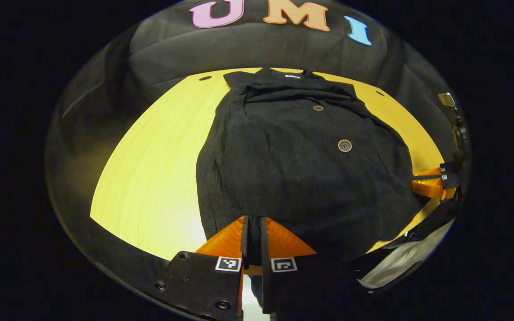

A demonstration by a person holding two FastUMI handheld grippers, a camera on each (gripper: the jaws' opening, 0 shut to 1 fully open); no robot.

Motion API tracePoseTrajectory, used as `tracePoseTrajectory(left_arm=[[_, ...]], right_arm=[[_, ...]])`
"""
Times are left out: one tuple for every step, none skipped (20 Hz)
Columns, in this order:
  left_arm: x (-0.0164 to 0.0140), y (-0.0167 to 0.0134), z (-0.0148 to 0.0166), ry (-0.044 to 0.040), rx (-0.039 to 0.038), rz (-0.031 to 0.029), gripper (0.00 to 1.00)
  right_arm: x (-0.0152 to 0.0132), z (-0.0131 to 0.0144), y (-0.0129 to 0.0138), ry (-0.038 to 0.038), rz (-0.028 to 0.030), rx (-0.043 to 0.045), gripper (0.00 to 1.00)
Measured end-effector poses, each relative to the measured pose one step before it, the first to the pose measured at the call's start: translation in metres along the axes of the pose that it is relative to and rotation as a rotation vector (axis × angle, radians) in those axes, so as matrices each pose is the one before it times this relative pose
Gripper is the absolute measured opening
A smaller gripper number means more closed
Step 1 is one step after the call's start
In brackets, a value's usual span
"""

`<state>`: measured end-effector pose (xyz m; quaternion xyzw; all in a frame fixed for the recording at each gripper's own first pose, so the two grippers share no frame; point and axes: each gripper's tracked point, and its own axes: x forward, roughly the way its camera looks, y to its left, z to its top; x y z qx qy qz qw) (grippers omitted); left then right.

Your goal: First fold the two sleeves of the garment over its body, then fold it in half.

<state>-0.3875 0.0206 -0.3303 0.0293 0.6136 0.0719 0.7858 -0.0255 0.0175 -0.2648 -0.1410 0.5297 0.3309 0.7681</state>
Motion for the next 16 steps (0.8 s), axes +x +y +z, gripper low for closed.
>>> tracePoseTrajectory(left_arm=[[-0.00033,-0.0006,-0.00141,-0.00198,-0.00801,0.00395,0.08],[-0.00117,-0.00244,0.00117,-0.00055,-0.00611,-0.0009,0.04],[0.00004,0.00094,-0.00013,0.00011,-0.00458,-0.00224,0.03],[0.0006,0.0005,-0.00054,0.0097,-0.00433,-0.002,0.0],[-0.00042,0.00082,0.00099,0.00558,-0.00039,-0.00264,0.0],[-0.00031,0.00102,0.00037,0.00649,-0.00023,-0.00324,0.0],[-0.00094,-0.0011,0.00256,0.0028,-0.00377,-0.00541,0.0],[-0.00114,-0.00189,0.00444,-0.00262,-0.00853,-0.0085,0.0],[-0.00159,-0.00254,0.00603,-0.00476,-0.0127,-0.00965,0.0],[-0.0009,-0.00277,0.00945,-0.00985,-0.01679,-0.01169,0.0],[-0.00119,-0.00305,0.01035,-0.01466,-0.01956,-0.01493,0.0],[-0.00122,-0.00451,0.01703,-0.02435,-0.01881,-0.02066,0.0],[0.00119,-0.00299,0.01605,-0.02405,-0.01148,-0.01748,0.0],[0.00321,-0.00444,0.02104,-0.01646,-0.0078,-0.01601,0.0],[0.00627,-0.00314,0.0191,-0.01959,-0.0012,-0.0107,0.0],[0.00482,-0.00272,0.02201,-0.02486,0.00228,-0.01378,0.0]], right_arm=[[0.00017,0.00011,0.0013,-0.00954,-0.0114,0.00736,0.16],[-0.00016,0.00105,0.00104,-0.00917,-0.01225,-0.00065,0.09],[0.00056,-0.00071,-0.00067,-0.0063,-0.00912,0.00453,0.09],[-0.00043,0.00133,-0.00029,-0.00495,-0.00781,0.01066,0.05],[-0.00495,0.00582,0.00081,-0.02193,-0.00231,0.02051,0.09],[-0.00168,0.00763,0.00101,-0.02124,0.0066,0.02169,0.04],[-0.00312,0.0073,0.00002,-0.02198,0.00326,0.01852,0.04],[-0.00253,0.00866,-0.00218,-0.01955,-0.0034,0.01279,0.04],[-0.00144,0.00831,-0.00246,-0.01631,-0.00383,0.00812,0.04],[-0.0015,0.00985,-0.00212,-0.01488,-0.00264,0.00847,0.04],[0.00089,0.01,-0.00242,-0.01565,0.0,0.01234,0.04],[0.00034,0.01133,-0.00235,-0.01191,0.00232,0.01466,0.04],[-0.00004,0.0103,-0.00195,-0.01381,0.00172,0.01582,0.04],[0.00324,0.01422,-0.00378,-0.01471,-0.0008,0.01441,0.04],[0.00392,0.01406,-0.00538,-0.01186,-0.00116,0.00995,0.04],[0.00373,0.01588,-0.00603,-0.01415,-0.00432,0.00524,0.04]])
